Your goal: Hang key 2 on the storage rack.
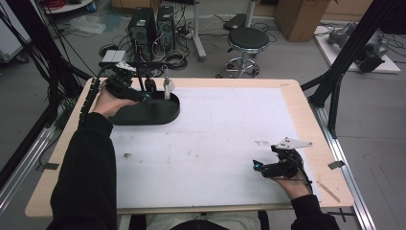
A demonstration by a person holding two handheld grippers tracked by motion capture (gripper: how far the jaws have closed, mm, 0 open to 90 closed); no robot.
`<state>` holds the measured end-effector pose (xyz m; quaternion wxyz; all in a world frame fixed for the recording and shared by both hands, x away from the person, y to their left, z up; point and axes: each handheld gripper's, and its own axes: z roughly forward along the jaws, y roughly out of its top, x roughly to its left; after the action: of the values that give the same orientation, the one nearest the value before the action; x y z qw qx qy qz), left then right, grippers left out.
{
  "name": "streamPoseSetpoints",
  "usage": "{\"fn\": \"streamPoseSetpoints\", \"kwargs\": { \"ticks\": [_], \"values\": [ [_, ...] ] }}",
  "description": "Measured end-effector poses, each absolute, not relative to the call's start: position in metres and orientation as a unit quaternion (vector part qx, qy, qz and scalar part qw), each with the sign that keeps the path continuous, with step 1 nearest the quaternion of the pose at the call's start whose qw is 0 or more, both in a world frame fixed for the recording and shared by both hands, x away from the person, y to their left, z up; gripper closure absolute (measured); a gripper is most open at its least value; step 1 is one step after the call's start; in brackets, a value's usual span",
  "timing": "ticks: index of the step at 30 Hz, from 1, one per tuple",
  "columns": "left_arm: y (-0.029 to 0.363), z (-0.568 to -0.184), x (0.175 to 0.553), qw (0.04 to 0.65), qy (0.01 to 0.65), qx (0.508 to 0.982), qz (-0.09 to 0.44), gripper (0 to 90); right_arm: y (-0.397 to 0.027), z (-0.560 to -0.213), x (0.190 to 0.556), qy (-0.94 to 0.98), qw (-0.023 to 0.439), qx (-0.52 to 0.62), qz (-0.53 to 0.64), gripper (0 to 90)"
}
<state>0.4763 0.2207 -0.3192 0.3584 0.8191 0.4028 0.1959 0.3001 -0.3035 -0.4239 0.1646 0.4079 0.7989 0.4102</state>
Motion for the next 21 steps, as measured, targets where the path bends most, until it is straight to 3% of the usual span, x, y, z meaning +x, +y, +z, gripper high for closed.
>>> {"fn": "streamPoseSetpoints", "kwargs": {
  "ticks": [21],
  "values": [
    [0.234, -0.334, 0.438, 0.382, 0.381, 0.823, 0.178, 6.0, -0.303, -0.424, 0.300, 0.798, 0.167, 0.409, 0.410, 2.2]
  ]
}}
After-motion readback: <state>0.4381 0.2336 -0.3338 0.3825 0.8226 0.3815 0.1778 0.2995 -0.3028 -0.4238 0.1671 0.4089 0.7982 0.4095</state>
